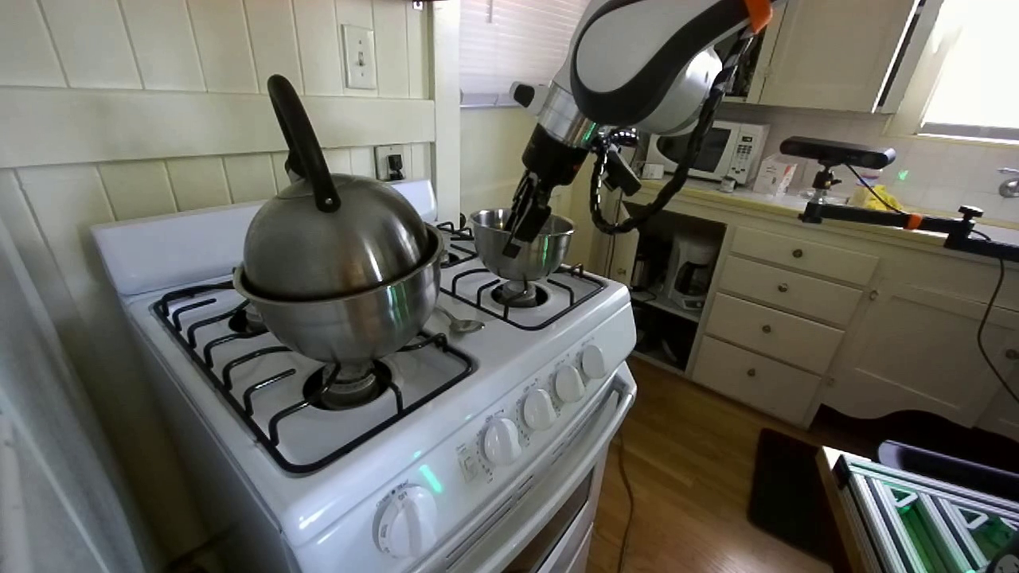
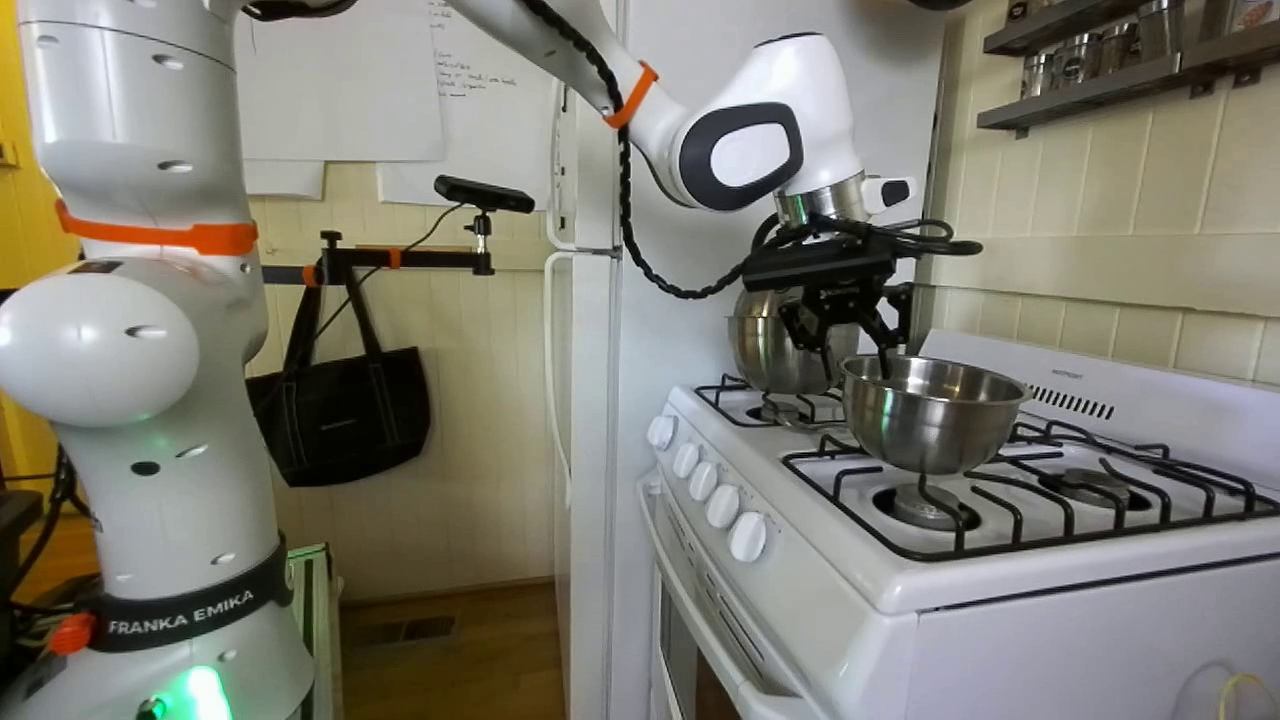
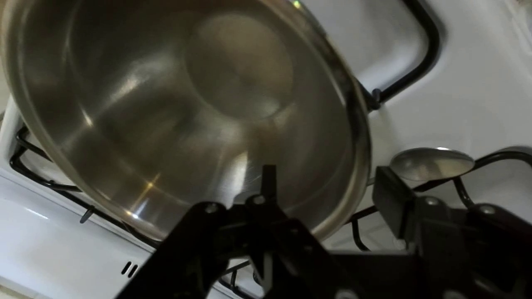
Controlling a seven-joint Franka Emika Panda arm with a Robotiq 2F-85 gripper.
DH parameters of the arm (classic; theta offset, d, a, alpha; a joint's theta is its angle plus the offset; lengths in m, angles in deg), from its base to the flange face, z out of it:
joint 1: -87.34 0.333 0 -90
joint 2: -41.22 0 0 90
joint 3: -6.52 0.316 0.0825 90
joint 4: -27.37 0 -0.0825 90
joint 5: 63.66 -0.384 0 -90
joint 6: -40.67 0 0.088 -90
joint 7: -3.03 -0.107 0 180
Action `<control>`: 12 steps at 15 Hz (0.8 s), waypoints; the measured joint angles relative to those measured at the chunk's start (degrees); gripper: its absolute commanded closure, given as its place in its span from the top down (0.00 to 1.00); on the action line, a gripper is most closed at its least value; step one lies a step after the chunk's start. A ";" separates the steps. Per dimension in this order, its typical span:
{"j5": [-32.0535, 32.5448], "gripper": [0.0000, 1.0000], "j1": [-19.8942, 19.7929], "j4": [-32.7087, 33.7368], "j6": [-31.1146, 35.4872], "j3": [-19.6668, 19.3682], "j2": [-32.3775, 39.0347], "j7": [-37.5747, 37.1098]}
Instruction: Move the silver bowl forward, then place the spoon inside it
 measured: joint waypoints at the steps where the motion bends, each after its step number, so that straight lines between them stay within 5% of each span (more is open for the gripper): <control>1: 0.04 0.24 -0.13 0.00 0.04 0.20 0.00 -0.20; 4: 2.88 0.01 -0.29 0.04 0.55 0.48 -0.01 -3.50; 12: 21.95 0.02 -1.37 -0.01 0.90 0.38 -0.32 -19.56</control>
